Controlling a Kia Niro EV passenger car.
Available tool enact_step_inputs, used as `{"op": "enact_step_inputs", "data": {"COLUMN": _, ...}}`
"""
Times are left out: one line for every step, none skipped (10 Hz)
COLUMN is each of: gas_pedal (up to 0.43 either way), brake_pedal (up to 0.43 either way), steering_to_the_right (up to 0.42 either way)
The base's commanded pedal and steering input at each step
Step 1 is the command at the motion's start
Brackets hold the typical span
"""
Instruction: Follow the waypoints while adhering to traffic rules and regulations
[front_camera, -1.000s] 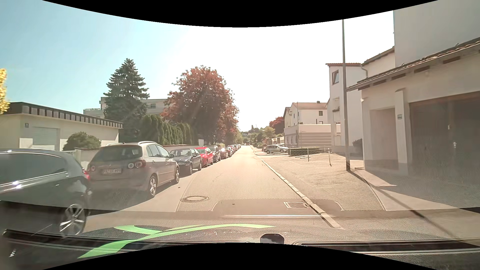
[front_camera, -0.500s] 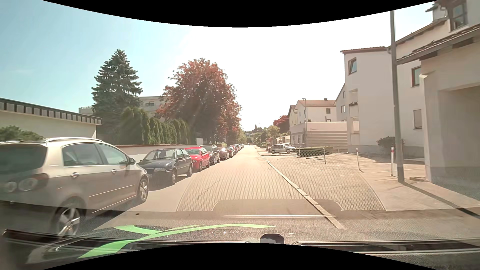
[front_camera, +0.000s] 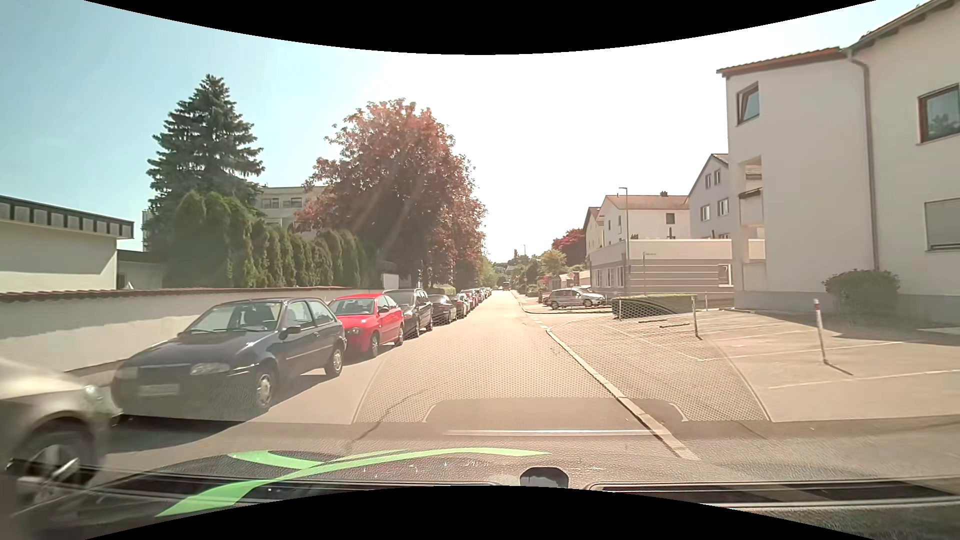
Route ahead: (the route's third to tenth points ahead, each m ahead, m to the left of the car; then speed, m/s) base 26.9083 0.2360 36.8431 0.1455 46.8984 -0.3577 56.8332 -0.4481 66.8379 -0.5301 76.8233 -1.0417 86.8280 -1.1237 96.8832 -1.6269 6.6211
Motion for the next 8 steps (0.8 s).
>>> {"op": "enact_step_inputs", "data": {"gas_pedal": 0.130, "brake_pedal": 0.000, "steering_to_the_right": -0.014}}
{"op": "enact_step_inputs", "data": {"gas_pedal": 0.130, "brake_pedal": 0.000, "steering_to_the_right": -0.013}}
{"op": "enact_step_inputs", "data": {"gas_pedal": 0.138, "brake_pedal": 0.000, "steering_to_the_right": -0.012}}
{"op": "enact_step_inputs", "data": {"gas_pedal": 0.150, "brake_pedal": 0.000, "steering_to_the_right": -0.012}}
{"op": "enact_step_inputs", "data": {"gas_pedal": 0.150, "brake_pedal": 0.000, "steering_to_the_right": -0.012}}
{"op": "enact_step_inputs", "data": {"gas_pedal": 0.150, "brake_pedal": 0.000, "steering_to_the_right": -0.012}}
{"op": "enact_step_inputs", "data": {"gas_pedal": 0.150, "brake_pedal": 0.000, "steering_to_the_right": -0.012}}
{"op": "enact_step_inputs", "data": {"gas_pedal": 0.150, "brake_pedal": 0.000, "steering_to_the_right": -0.010}}
